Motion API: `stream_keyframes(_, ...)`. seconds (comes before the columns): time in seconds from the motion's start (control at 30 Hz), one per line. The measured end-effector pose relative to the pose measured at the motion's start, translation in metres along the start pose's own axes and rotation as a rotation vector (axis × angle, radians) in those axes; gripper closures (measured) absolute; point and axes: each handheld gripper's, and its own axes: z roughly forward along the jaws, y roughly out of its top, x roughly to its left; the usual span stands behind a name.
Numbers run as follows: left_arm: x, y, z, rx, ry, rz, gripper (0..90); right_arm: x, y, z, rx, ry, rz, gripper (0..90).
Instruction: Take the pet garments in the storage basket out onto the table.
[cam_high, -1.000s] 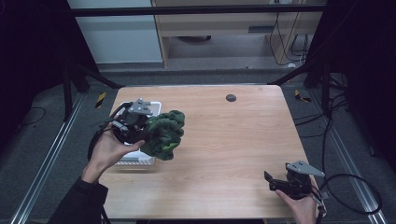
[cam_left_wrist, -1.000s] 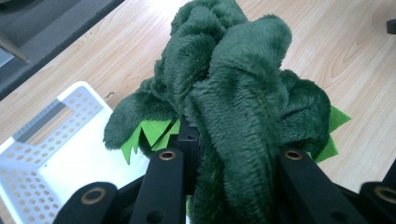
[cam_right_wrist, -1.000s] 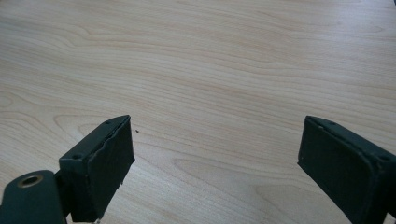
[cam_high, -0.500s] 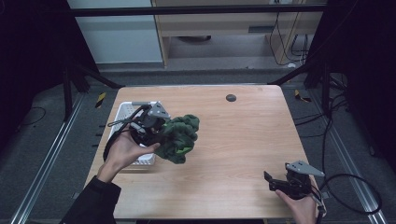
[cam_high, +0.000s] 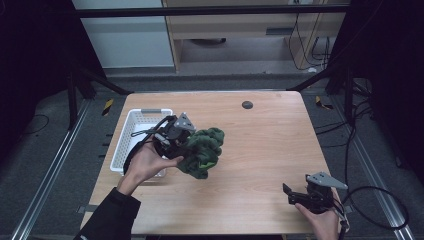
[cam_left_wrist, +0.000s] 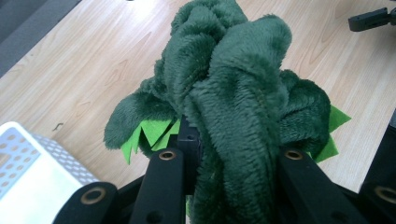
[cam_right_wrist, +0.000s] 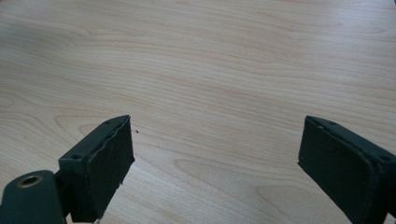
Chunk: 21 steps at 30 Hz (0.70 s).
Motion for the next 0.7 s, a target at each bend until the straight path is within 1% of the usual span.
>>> stream_keyframes(0.03,-0.001,0.001,0.002,0.002,-0.004,0.003,72.3,0.000,0.000,0.000,0.002,0.004,0.008,10.2)
stream_keyframes(0.17,-0.003,0.004,0.012,0.010,-0.009,0.011,72.3,0.000,0.000,-0.001,0.002,0.003,0.010,10.2)
stream_keyframes(0.2,-0.003,0.004,0.012,0.010,-0.009,0.011,72.3,0.000,0.000,-0.001,0.000,0.002,0.007,10.2)
stream_keyframes(0.4,-0.008,0.010,0.026,0.013,-0.027,0.019,72.2,0.000,0.000,-0.001,-0.003,0.002,-0.001,10.2)
stream_keyframes(0.43,-0.008,0.010,0.026,0.013,-0.027,0.019,72.2,0.000,0.000,-0.001,-0.002,0.002,-0.001,10.2)
stream_keyframes(0.5,-0.011,0.013,0.032,0.024,-0.027,0.030,72.2,0.000,0.000,-0.001,-0.002,0.002,0.000,10.2)
stream_keyframes(0.7,-0.014,0.016,0.042,0.032,-0.035,0.035,72.2,0.000,0.000,0.000,-0.002,0.002,-0.003,10.2)
